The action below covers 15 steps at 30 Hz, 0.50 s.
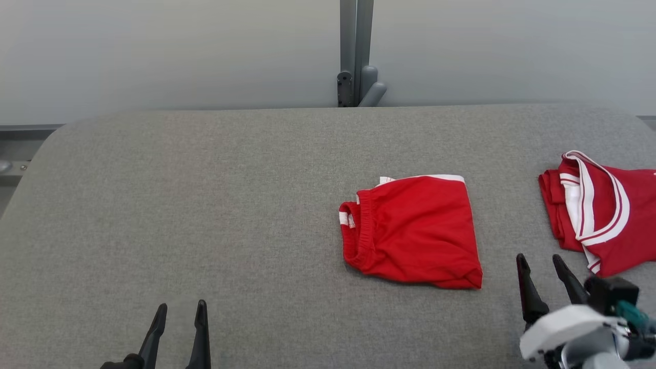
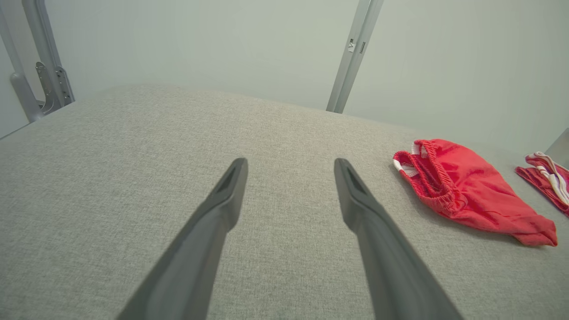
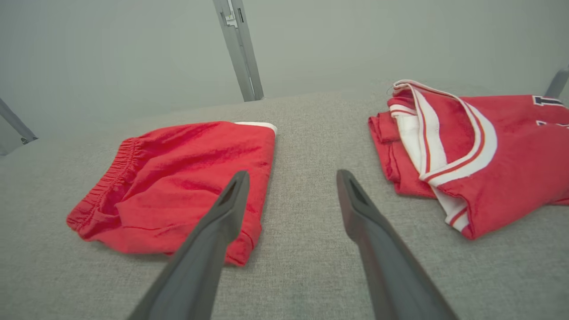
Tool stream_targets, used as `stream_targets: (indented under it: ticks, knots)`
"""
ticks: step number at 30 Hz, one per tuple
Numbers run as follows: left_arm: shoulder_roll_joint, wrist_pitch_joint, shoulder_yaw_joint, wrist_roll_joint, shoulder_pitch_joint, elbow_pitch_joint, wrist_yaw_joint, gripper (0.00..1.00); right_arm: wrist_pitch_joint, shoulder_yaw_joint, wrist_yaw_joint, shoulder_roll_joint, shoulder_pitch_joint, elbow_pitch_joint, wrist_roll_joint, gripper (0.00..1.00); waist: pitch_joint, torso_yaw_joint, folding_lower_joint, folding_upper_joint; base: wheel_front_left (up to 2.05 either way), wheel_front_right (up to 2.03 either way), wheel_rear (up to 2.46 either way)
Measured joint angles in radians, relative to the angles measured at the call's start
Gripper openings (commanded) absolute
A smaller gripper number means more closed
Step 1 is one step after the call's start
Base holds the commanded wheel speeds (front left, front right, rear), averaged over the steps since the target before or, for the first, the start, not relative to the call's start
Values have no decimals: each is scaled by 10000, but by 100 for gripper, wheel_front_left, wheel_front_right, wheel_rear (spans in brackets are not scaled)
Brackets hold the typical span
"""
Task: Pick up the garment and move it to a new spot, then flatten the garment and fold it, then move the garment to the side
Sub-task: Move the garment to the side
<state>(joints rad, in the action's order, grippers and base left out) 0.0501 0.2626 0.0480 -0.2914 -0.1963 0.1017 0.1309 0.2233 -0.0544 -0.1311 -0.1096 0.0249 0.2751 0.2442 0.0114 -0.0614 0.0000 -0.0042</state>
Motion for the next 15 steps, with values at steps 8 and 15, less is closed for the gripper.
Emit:
stream_targets:
  ticks: [8, 15]
  knots:
    - [-6, 0, 276, -58, 399, -21, -2, 100, -3120, 796, -2, -215, -3035, 2000, 1593, 100, -716, 33, 0, 0, 0, 0, 0]
    - [-6, 0, 677, -337, 1146, -86, 0, 100, -3906, 535, 4, -109, -4631, 3912, 1588, 100, -1333, -267, 0, 0, 0, 0, 0]
